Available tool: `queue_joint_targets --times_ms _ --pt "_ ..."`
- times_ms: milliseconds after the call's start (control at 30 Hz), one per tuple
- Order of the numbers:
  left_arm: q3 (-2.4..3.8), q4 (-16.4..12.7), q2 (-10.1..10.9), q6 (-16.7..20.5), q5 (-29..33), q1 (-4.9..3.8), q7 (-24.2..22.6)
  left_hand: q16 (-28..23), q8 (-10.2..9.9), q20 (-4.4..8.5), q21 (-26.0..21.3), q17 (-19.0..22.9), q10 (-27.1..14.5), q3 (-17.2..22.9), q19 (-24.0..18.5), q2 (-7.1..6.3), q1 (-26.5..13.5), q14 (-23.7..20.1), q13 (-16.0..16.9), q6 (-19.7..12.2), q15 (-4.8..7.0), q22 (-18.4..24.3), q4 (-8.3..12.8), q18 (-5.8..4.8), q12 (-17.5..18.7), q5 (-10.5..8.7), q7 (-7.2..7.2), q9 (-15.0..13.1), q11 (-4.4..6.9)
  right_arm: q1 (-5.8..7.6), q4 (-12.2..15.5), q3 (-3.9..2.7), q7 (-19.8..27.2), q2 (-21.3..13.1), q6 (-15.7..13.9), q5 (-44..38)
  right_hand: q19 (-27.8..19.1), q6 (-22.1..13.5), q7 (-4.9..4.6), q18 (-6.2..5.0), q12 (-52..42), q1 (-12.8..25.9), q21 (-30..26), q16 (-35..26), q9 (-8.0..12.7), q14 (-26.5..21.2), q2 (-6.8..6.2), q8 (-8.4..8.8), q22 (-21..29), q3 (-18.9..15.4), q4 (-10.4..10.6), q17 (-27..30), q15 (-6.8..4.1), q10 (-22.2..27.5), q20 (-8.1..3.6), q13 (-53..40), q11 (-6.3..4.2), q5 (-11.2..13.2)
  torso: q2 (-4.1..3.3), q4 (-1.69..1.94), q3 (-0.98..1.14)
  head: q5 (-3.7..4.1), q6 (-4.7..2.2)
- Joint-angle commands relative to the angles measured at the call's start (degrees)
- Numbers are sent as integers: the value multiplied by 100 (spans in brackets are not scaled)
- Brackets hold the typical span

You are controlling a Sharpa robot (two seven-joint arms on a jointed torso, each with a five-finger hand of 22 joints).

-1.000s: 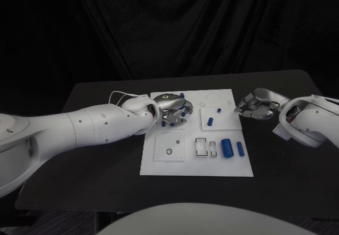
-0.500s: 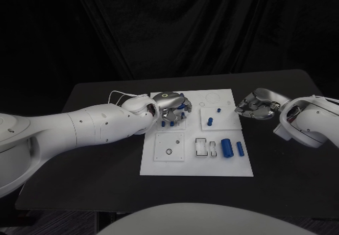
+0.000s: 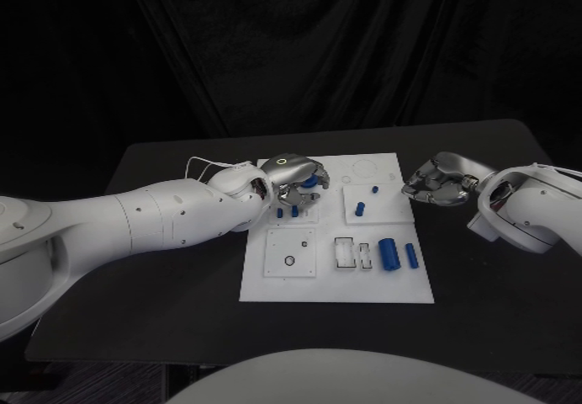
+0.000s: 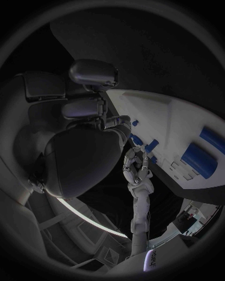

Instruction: Assemble the parts on the task board

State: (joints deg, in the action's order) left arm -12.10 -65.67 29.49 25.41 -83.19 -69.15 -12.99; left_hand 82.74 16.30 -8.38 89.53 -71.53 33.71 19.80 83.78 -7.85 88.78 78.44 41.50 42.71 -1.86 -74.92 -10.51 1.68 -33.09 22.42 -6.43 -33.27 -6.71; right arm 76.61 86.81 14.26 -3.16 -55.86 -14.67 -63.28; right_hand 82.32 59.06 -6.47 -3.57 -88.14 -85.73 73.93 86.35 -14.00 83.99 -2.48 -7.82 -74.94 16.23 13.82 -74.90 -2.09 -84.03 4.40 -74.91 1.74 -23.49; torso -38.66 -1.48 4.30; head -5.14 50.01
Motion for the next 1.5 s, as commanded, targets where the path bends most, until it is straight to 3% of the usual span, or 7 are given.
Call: queue_joint_targets --times_ms 33,433,500,1500 --pt "5 25 -11 -127 -92 15 125 21 -54 -14 20 5 58 46 342 -23 -41 -2 -18 38 -49 -1425 19 -107 -38 -19 10 44 -18 -15 5 -4 -127 -1 65 -5 16 35 22 -17 -22 1 -2 14 -5 454 5 -36 -1010 12 -13 -1164 24 -360 3 -1319 15 -20 0 -2 0 -5 -1" --pt "4 91 -8 -554 -485 22 406 -1 -173 -36 16 64 139 57 299 -62 -158 -39 -90 61 -64 -1412 29 -98 -66 -98 119 145 -28 -23 -13 -4 -155 27 120 -5 15 38 23 -18 -19 0 -7 6 -8 451 9 -38 -1009 19 -16 -1156 22 -356 1 -1315 14 -27 1 -10 12 -21 -1" --pt "4 120 -14 -580 -497 24 418 1 -188 -37 17 60 138 60 309 -62 -164 -36 -99 54 -64 -1415 31 -100 -62 -105 125 155 -28 -24 -14 -4 -158 27 123 -5 13 38 24 -20 -15 0 -12 6 -9 451 9 -39 -1007 20 -17 -1155 22 -351 1 -1311 13 -28 0 -3 6 -17 -1" --pt "4 257 -146 -598 -517 46 353 -1 -298 -26 19 75 330 122 331 -17 -216 -32 -200 64 -31 -1422 77 -104 -95 -160 184 235 25 -28 -18 -4 -202 52 197 -5 2 36 25 -26 -10 -3 -39 -5 -13 447 18 -39 -999 33 -24 -1145 20 -344 -1 -1305 12 -34 -5 -4 2 -13 -1"
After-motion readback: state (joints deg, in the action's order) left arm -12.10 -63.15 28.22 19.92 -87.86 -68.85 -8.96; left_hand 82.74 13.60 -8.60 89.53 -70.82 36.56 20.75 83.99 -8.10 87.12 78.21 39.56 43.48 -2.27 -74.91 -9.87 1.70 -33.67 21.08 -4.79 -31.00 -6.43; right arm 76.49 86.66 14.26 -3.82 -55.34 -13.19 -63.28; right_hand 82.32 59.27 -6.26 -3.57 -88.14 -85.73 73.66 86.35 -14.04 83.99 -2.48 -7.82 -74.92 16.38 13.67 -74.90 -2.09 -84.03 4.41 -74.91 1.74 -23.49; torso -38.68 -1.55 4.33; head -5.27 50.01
